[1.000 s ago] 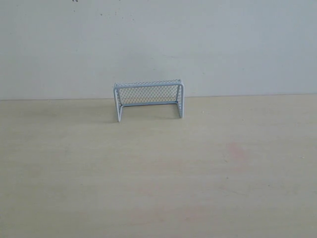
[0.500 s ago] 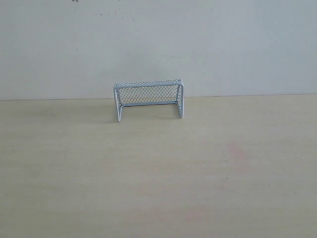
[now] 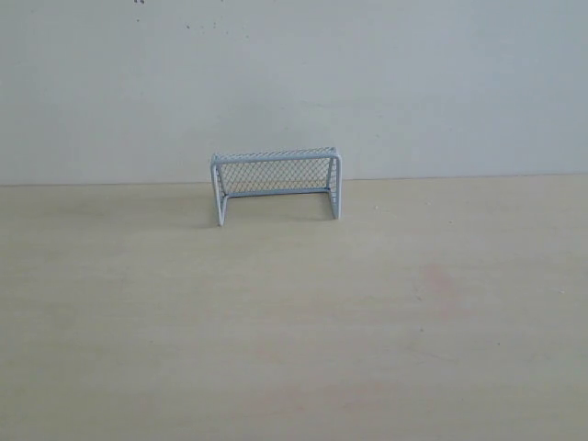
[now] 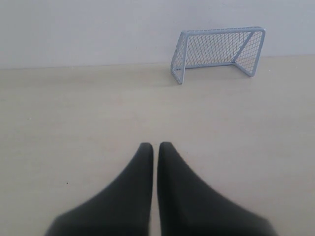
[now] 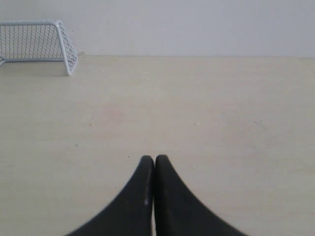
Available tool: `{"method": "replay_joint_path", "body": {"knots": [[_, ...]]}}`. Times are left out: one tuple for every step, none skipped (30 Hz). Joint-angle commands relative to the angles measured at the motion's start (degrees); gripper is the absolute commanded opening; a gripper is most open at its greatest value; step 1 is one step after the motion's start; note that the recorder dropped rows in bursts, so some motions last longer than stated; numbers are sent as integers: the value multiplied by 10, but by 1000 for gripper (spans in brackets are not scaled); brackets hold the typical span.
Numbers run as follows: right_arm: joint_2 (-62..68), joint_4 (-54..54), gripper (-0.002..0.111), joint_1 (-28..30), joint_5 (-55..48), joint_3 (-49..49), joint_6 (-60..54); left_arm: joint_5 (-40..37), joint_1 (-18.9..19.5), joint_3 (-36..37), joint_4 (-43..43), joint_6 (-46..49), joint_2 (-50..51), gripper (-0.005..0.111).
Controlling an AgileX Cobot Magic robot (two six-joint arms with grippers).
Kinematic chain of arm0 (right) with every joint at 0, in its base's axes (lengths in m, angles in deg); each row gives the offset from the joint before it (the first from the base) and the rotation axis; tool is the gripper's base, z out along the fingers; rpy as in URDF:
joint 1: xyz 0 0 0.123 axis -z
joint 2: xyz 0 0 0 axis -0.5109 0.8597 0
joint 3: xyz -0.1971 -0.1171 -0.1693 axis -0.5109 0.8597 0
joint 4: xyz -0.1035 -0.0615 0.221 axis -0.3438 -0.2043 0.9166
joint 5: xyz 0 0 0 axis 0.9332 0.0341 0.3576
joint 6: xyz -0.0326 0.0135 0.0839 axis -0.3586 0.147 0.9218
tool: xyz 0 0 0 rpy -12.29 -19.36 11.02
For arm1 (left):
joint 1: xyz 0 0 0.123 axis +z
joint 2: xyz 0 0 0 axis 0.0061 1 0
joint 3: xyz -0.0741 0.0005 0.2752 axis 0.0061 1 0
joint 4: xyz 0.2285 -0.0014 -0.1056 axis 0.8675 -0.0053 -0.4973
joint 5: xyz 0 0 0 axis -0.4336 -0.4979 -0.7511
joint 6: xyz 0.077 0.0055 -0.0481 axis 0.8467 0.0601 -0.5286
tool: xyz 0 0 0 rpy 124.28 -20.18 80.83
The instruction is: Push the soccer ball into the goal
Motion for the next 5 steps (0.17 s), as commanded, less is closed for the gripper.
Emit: {"method": "replay_joint_path", "body": {"knots": [[-3, 0, 0, 1, 5, 0, -1, 0, 2, 2, 2, 2, -2, 4], [-3, 0, 0, 1, 5, 0, -1, 0, 2, 2, 2, 2, -2, 4], [-3, 0, 0, 1, 5, 0, -1, 0, 2, 2, 2, 2, -2, 4], [-3, 0, 0, 1, 5, 0, -1, 0, 2, 2, 2, 2, -2, 4], [-3, 0, 0, 1, 5, 0, -1, 0, 2, 2, 2, 2, -2, 4]]}}
